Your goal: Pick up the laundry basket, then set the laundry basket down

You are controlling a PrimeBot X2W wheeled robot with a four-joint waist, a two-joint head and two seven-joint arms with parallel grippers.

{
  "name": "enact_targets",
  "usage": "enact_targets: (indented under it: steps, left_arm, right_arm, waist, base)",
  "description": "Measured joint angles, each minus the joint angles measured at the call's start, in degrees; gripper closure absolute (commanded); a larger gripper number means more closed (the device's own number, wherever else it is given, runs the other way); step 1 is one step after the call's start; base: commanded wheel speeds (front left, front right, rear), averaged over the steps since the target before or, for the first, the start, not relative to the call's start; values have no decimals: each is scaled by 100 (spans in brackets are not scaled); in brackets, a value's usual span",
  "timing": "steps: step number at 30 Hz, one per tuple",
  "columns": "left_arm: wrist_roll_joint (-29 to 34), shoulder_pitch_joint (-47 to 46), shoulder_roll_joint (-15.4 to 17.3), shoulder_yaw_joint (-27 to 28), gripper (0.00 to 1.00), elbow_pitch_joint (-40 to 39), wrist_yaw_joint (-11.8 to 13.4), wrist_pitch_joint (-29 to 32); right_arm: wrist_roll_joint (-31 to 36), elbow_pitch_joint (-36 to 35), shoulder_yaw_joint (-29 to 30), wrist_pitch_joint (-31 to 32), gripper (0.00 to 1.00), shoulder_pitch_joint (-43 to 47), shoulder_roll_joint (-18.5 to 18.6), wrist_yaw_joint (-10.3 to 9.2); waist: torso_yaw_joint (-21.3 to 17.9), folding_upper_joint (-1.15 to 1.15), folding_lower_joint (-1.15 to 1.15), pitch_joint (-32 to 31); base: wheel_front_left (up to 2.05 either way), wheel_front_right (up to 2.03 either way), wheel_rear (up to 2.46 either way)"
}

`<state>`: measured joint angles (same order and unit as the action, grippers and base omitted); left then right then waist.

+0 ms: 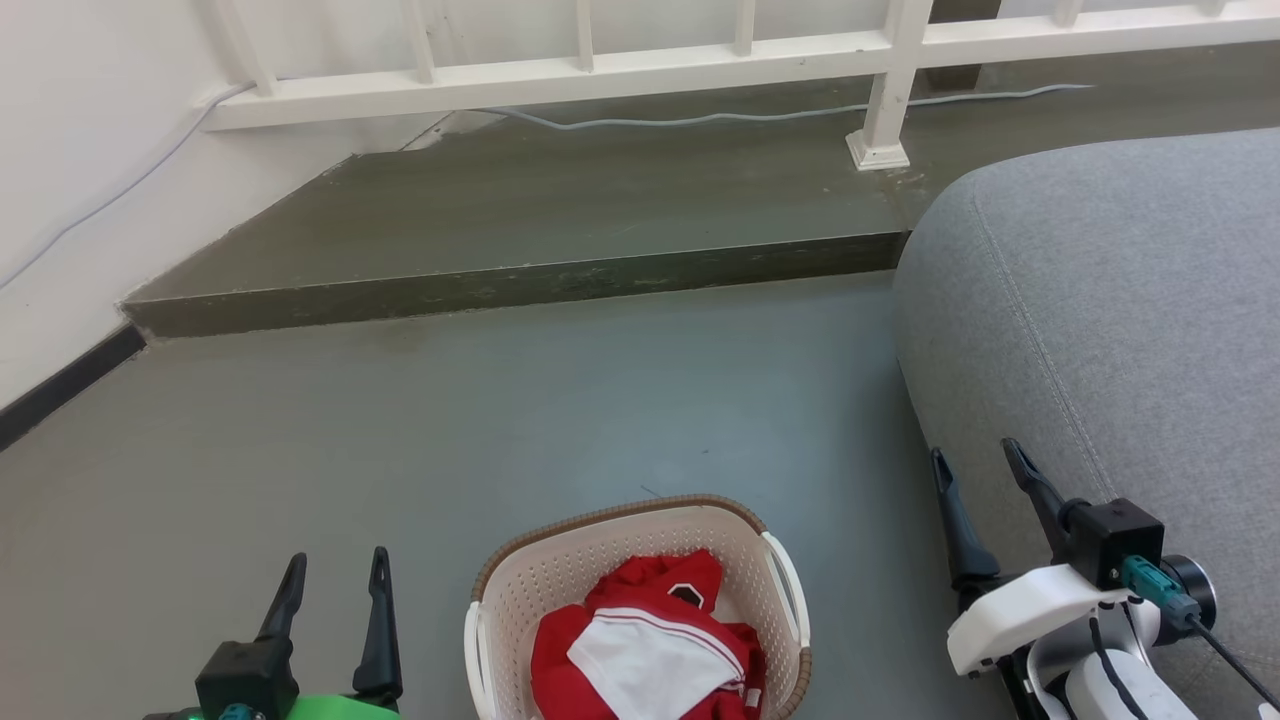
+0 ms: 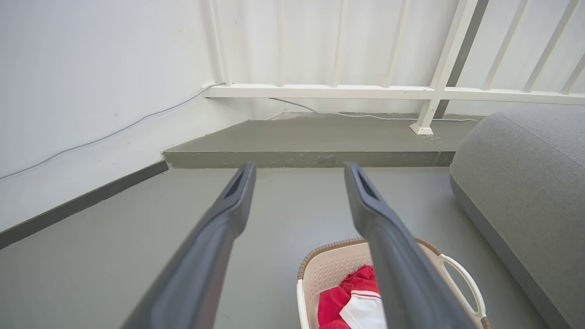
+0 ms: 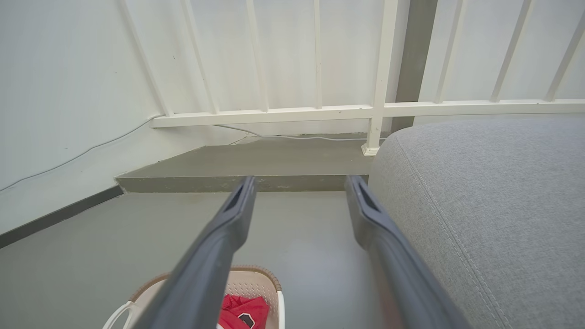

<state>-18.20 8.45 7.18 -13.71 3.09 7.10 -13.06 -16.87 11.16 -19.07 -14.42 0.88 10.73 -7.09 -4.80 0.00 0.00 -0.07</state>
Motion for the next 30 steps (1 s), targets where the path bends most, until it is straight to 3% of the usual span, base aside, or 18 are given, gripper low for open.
enact_targets:
  steps: [18,19,30]
  left_arm:
    - [332,277,-134,213,0,-526,0,328]
    - [332,278,-144,210,100,-536,0,342]
    - [45,366,-232,75,100,-361,-56,344]
  right_arm:
    - [100,-190,52,2,0,199,-15,-7]
    - [114,-181,46,3,100,200,-19,-4]
    - [-172,-5,18,18,100,437,-149,70]
  waist:
    - [-6,0,0,3]
    - [-8,0,0,4]
    - [21,0,0,11]
  base:
    - [0,0,0]
    - [0,0,0]
    - [0,0,0]
